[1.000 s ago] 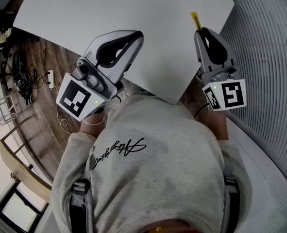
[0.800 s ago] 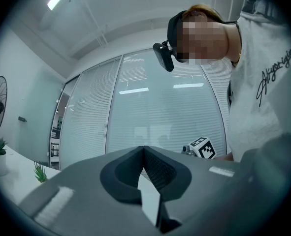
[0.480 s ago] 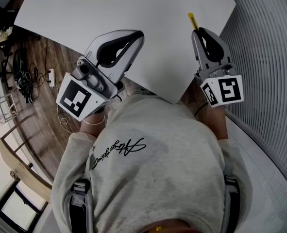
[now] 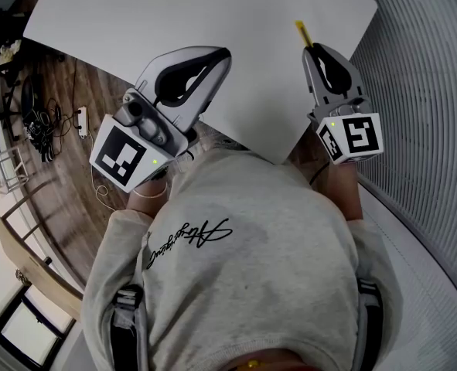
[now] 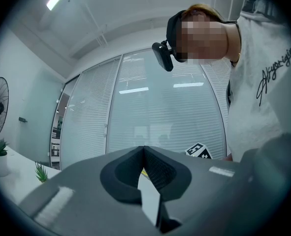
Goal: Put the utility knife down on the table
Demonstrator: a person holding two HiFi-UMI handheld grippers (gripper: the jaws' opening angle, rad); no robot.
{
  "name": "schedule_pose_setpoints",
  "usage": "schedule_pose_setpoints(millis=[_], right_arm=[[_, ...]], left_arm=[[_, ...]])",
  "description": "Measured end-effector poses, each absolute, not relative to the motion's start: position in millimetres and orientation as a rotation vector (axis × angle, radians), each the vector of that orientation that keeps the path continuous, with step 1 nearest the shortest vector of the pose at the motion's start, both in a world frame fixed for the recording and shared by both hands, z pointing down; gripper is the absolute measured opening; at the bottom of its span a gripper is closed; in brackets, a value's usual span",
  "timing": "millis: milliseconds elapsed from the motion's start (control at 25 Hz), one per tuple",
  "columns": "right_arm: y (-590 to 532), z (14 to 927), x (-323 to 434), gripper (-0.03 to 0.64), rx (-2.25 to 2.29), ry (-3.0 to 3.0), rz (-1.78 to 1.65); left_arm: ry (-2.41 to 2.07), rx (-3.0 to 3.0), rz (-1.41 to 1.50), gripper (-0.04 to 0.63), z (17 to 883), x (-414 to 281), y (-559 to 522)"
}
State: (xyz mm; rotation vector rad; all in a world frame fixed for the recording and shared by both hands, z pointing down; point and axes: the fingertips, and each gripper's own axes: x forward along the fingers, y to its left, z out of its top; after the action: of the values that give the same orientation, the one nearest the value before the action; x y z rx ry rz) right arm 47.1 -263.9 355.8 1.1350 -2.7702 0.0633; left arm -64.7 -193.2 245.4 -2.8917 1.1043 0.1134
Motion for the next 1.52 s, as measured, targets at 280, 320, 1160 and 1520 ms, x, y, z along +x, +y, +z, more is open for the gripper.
schedule_pose_setpoints(millis=[280, 320, 1160, 1520], right_arm=[[-266.7, 368.0, 48.4, 0.063, 1.126, -2.751, 0.085], [-267.6, 368.8, 48.3, 0.063, 1.123, -2.748, 0.087], [-277.5, 393.2, 40.5, 0.063, 1.084, -2.672, 0.147], [-278.8, 414.5, 40.7, 0.063, 1.061, -2.638, 0.18]], left_arm=[[1.101, -2.888, 0.108, -0.012, 244.3, -63.4, -193.6], [1.1, -2.888, 0.107, -0.012, 243.6, -62.7, -193.8], [1.104, -2.893, 0.104, -0.012, 234.1, -63.7, -196.3], [1.122, -2.89, 0.098, -0.012, 240.3, -63.1, -196.5]])
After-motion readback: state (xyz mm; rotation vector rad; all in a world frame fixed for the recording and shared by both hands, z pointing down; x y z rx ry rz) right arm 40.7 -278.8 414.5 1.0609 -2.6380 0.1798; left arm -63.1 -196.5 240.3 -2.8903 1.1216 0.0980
